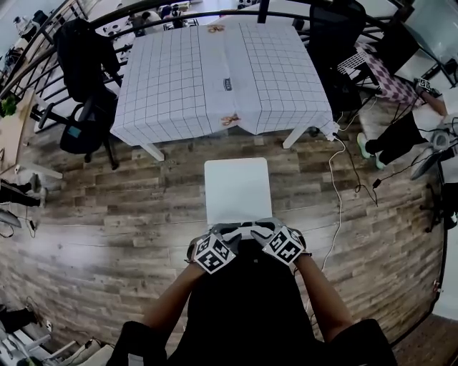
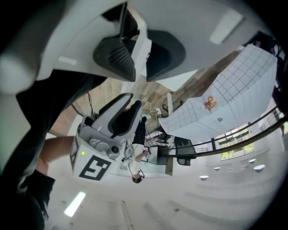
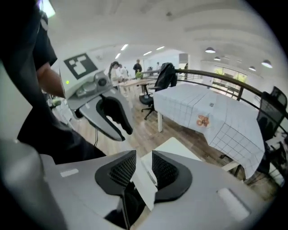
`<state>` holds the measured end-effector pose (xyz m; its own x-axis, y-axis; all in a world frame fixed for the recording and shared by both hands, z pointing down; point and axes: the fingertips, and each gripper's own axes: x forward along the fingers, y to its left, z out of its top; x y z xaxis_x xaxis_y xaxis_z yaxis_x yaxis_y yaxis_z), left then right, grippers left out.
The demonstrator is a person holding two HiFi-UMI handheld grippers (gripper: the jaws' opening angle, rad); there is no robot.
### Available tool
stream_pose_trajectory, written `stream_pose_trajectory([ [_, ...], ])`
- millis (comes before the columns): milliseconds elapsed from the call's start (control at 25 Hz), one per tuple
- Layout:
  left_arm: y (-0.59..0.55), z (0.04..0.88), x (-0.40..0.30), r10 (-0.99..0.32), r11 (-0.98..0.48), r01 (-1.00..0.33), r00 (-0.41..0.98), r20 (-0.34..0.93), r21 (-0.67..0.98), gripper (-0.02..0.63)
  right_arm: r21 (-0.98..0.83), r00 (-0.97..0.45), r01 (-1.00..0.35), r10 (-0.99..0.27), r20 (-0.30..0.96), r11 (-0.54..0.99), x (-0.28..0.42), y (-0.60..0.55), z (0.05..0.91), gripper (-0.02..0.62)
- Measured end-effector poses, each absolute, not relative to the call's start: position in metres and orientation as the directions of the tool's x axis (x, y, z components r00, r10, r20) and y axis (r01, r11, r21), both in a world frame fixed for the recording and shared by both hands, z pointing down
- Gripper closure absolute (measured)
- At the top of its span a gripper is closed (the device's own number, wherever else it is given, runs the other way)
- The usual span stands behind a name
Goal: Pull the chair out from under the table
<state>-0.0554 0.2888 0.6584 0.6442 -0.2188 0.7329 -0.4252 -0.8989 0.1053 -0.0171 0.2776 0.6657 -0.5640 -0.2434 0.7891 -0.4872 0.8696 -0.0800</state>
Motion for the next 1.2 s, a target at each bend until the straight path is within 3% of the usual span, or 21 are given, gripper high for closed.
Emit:
stream_pose_trajectory([
  [200, 0.265, 0.631, -0.045, -0.386, -0.8, -0.576, 0.709, 0.591, 0.168, 0.526, -0.096, -0.603, -0.658, -0.446, 0.661, 0.747, 0.003, 0.252, 0.635, 0.492],
  [520, 0.208, 0.556, -0.043, -0.557, -0.747, -0.651, 0.724, 0.406, 0.136, 0.56, -0.035, -0.621, -0.728, -0.638, 0.455, 0.684, 0.018, 0.21, 0.563, 0.503],
  [560, 0.202, 0.544, -0.042, -0.562, -0.751, -0.644, 0.738, 0.373, 0.144, 0.594, -0.053, -0.626, -0.739, -0.656, 0.423, 0.671, 0.019, 0.202, 0.55, 0.511],
  [840, 0.191, 0.47, -0.047, -0.631, -0.732, -0.668, 0.738, 0.24, 0.133, 0.595, -0.038, -0.598, -0.785, -0.739, 0.31, 0.618, -0.001, 0.19, 0.487, 0.597],
  [1200, 0.152, 0.443, -0.045, -0.753, -0.638, -0.762, 0.647, 0.12, 0.106, 0.595, 0.017, -0.472, -0.876, -0.862, 0.187, 0.483, 0.033, 0.146, 0.444, 0.597],
])
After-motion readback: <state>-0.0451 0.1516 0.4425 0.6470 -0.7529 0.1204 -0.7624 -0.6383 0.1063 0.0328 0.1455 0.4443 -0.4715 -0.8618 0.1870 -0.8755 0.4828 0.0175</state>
